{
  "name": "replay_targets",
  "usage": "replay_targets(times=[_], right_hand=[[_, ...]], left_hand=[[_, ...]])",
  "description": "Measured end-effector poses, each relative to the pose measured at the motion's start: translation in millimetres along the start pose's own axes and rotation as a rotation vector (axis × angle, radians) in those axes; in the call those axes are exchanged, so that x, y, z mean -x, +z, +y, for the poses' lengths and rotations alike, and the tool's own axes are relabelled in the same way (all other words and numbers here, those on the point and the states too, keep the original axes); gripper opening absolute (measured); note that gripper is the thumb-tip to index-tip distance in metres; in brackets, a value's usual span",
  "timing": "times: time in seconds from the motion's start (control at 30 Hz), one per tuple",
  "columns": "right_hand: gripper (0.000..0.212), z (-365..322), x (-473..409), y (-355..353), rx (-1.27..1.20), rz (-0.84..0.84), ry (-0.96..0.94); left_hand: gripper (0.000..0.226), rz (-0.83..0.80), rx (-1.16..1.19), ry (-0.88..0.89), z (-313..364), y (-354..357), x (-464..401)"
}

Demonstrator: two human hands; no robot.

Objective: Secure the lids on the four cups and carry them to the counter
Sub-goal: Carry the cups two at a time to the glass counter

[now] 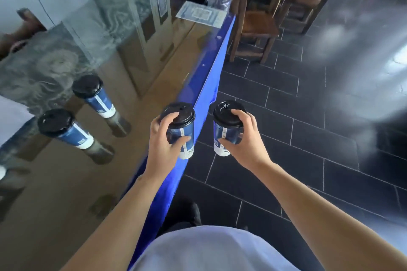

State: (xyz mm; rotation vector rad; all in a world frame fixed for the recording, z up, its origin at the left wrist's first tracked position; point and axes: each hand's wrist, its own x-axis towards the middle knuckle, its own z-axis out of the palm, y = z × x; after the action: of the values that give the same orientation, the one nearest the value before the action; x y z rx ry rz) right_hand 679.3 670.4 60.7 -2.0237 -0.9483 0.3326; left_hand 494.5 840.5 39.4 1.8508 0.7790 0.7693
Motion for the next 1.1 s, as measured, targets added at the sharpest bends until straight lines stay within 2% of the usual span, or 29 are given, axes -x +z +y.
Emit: replay_targets(times=[0.23,0.33,0.43,0.67,1.1], right_hand=[[0.084,-10,-87,42,-0.031,-0.143,-0.076],[0.083,-13,-119,54,-0.038,-0.187,-0.122],[0.085,-14,-153,64,-0.045,-0.226,-0.158],[0.091,-6,-245,78,-0.107,-0.330,-0.226],[0.087,8,-415,81,-0.219,-0.590,-0.392]], left_hand=[[0.075,0.156,-0.032,-0.036,-25,-35,-49],[0.075,0.234,-0.117,0.015,-36,-38,-65],[0.073,0.269,-0.135,-0.015,-41,-35,-82],[0.074,0.345,-0.220,-0.088,-46,-12,-140],[0.075,0.660,-0.304,-0.293,-27,45,-229]])
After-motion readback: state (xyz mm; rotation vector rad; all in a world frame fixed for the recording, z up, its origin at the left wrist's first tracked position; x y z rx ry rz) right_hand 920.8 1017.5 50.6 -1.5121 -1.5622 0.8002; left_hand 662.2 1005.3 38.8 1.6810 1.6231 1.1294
